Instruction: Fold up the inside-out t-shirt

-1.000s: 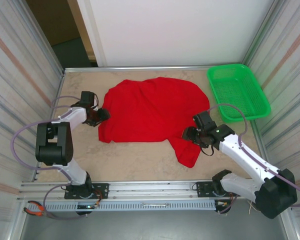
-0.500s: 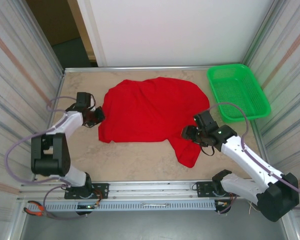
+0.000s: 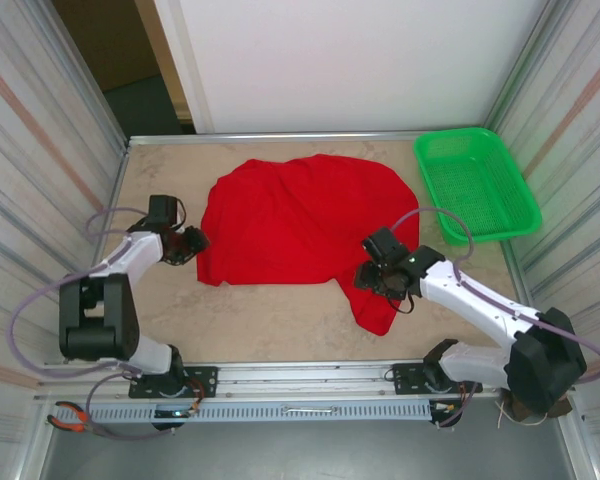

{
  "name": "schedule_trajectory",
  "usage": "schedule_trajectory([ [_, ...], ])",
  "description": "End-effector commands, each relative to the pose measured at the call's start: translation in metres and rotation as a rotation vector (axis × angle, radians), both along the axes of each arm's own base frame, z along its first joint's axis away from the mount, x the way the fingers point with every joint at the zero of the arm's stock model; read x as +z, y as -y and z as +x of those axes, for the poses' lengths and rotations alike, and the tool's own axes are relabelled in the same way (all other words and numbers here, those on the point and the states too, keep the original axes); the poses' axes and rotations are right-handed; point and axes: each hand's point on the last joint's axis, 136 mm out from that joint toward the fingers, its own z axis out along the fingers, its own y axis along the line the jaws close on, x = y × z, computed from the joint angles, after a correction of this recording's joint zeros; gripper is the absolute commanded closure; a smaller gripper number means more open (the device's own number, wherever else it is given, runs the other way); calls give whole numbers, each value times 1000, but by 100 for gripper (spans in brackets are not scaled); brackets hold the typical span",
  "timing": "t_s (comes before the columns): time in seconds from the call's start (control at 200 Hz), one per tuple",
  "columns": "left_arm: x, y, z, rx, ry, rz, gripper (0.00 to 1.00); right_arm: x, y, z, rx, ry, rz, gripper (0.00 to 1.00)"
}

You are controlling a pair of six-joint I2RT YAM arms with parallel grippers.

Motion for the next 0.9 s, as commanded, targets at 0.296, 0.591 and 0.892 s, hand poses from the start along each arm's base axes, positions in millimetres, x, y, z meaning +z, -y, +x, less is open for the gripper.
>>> schedule_trajectory([
  [0.296,30,-2,30,-2,68,10,56,-36,11,7,-107,-57,-55,44],
  [0.591,45,1,35,-6,102,-9,56,-54,13,17,-151,-87,-22,51],
  [0.892,40,-1,32,-6,86,-2,54,-16,7,34,-130,-8,34,100],
])
